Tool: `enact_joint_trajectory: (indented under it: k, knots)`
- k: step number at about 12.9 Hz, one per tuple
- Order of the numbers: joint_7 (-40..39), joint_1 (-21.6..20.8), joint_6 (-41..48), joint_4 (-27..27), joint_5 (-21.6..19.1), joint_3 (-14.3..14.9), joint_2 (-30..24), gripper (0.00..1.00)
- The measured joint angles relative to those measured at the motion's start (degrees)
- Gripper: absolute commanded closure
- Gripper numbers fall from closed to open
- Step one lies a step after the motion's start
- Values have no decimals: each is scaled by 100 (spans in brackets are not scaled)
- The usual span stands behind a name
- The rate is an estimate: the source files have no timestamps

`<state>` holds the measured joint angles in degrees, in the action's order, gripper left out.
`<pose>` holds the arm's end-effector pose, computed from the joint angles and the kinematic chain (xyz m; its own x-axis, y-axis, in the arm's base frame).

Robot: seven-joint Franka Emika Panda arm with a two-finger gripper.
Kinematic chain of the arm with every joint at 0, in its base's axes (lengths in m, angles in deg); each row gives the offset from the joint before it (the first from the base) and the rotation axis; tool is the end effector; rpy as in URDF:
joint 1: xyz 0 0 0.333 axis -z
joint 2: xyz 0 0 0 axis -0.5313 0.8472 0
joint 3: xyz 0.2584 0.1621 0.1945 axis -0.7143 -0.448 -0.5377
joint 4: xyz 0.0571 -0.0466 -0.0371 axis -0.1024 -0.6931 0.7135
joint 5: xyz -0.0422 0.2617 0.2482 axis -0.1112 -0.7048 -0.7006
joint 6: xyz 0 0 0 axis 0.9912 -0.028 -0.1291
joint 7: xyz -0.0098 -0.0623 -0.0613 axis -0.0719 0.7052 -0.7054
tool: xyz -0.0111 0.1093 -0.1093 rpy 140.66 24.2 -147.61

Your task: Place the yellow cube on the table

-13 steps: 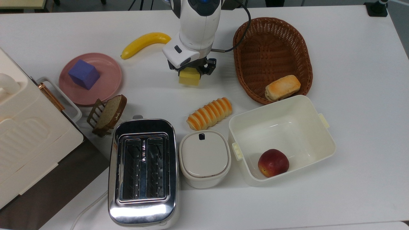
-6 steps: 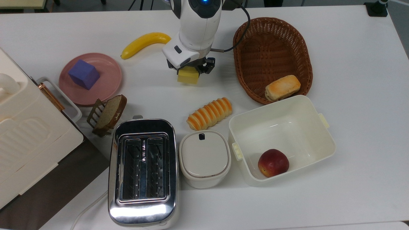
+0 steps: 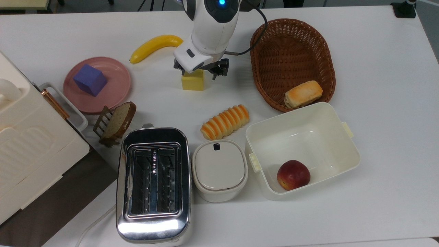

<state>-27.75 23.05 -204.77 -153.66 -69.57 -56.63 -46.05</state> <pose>0.5445 0.0568 0.3654 0.9879 -0.0704 -0.1385 -0.0421 -0.9793 0.1979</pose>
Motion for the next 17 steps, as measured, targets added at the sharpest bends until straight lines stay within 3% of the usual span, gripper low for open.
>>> enact_joint_trajectory:
  k: [4,8,11,13,15,17]
  knots:
    - [181,2,40,122,5,5,-52,0]
    - [361,138,493,874,300,27,-346,0]
    - [344,526,512,1434,368,44,-471,0]
    - [157,836,513,1693,101,50,-557,0]
    - [-352,1212,549,1831,-562,68,-859,0]
    - [-777,1278,883,1969,-1098,280,-1073,0]
